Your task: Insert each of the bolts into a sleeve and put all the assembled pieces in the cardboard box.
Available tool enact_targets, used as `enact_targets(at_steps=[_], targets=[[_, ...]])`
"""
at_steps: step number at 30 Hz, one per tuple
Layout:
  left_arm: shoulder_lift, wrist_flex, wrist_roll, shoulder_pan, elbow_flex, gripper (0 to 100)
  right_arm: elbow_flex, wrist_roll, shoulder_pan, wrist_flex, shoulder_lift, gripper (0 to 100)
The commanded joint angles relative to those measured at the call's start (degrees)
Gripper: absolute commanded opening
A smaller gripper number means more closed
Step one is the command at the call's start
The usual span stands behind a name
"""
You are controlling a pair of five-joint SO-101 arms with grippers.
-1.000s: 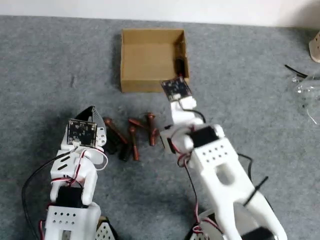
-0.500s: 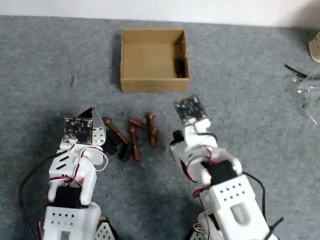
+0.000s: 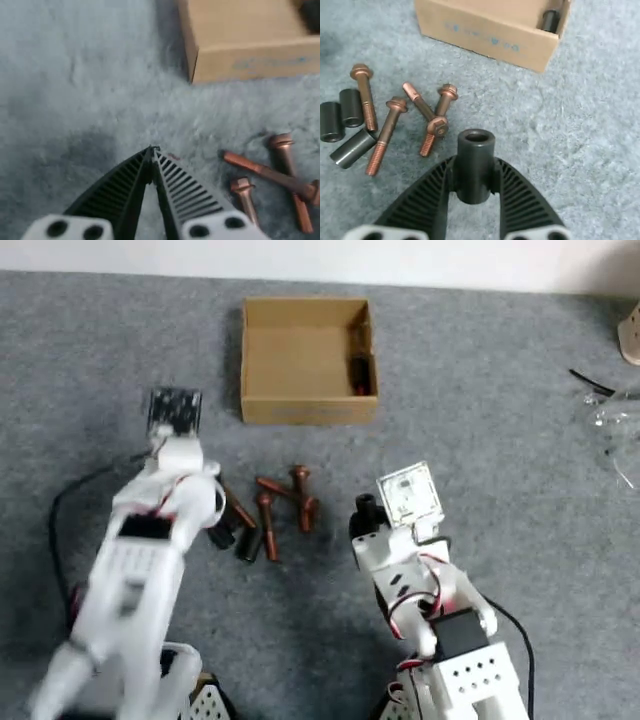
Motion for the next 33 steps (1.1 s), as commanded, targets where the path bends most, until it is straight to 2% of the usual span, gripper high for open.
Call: enact_targets(at_steps=[1, 5, 8, 11, 18, 28, 33], targets=[[15.25, 0.35, 5.89, 2.42, -11.82, 1, 0.48, 0.70, 0.75, -2.59, -3.03, 0.5], [16.75, 7.38, 14.33, 3.12, -15.96, 1, 0.57, 0.79, 0.75, -2.59, -3.21, 0.5], [17.19, 10.37, 16.79, 3.12, -17.01, 5, 0.57, 0.88, 0.75, -2.59, -3.21, 0.5], [17.27, 10.37, 17.85, 3.47, -16.92, 8, 0.57, 0.88, 0.75, -2.59, -3.21, 0.5], [17.19, 12.13, 18.29, 3.56, -17.27, 9, 0.75, 0.88, 1.01, -4.09, -3.12, 0.5], [17.27, 10.46, 18.99, 4.44, -17.19, 9, 2.07, 0.97, 1.10, -5.67, -3.12, 0.5], [17.36, 11.16, 29.98, 5.14, -16.75, 9, 2.07, 0.97, 1.10, -5.67, -3.12, 0.5]])
